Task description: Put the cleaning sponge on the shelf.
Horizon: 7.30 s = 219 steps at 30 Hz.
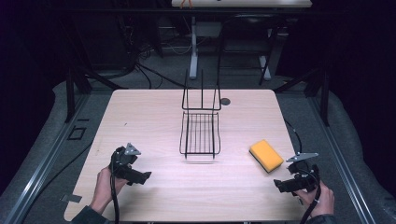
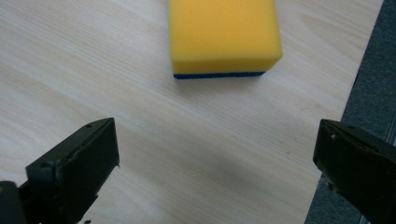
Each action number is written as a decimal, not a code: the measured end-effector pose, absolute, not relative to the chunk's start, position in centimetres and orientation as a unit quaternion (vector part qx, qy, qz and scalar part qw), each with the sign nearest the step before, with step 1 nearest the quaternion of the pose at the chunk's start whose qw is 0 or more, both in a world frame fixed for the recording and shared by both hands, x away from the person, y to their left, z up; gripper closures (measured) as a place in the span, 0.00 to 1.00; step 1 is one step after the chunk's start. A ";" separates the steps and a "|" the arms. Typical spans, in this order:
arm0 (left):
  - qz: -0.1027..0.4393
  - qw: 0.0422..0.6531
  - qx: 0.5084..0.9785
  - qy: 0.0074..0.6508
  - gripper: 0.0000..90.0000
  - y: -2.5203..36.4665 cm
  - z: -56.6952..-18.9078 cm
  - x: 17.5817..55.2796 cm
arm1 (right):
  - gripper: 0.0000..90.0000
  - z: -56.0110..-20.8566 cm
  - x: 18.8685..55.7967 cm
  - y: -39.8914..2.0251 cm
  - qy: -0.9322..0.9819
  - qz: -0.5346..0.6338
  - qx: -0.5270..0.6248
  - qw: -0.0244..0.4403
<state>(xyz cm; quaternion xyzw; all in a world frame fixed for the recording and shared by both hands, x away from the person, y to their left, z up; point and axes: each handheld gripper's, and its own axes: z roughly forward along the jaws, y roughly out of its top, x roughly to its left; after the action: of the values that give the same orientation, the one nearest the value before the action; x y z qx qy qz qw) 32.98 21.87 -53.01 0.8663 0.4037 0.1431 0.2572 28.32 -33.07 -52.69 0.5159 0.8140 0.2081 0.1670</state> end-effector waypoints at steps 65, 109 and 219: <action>0.128 0.264 0.861 0.416 0.00 22.3 -53.2 33.0 | 0.16 -55.1 36.9 -31.2 0.848 0.174 0.490 0.105; 0.133 0.260 0.862 0.414 0.01 22.3 -53.4 33.1 | 0.25 -53.2 36.3 -30.5 0.851 0.190 0.472 0.130; 0.147 0.259 0.857 0.421 0.02 22.8 -53.3 33.4 | 0.25 -45.5 39.2 -20.9 0.871 0.275 0.375 0.159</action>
<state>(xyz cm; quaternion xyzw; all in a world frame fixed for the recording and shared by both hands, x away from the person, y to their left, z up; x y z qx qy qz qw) 33.35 22.84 -53.28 0.8567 0.4212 0.1468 0.2589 39.18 -20.90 -45.53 0.3750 0.8709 0.2750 0.1589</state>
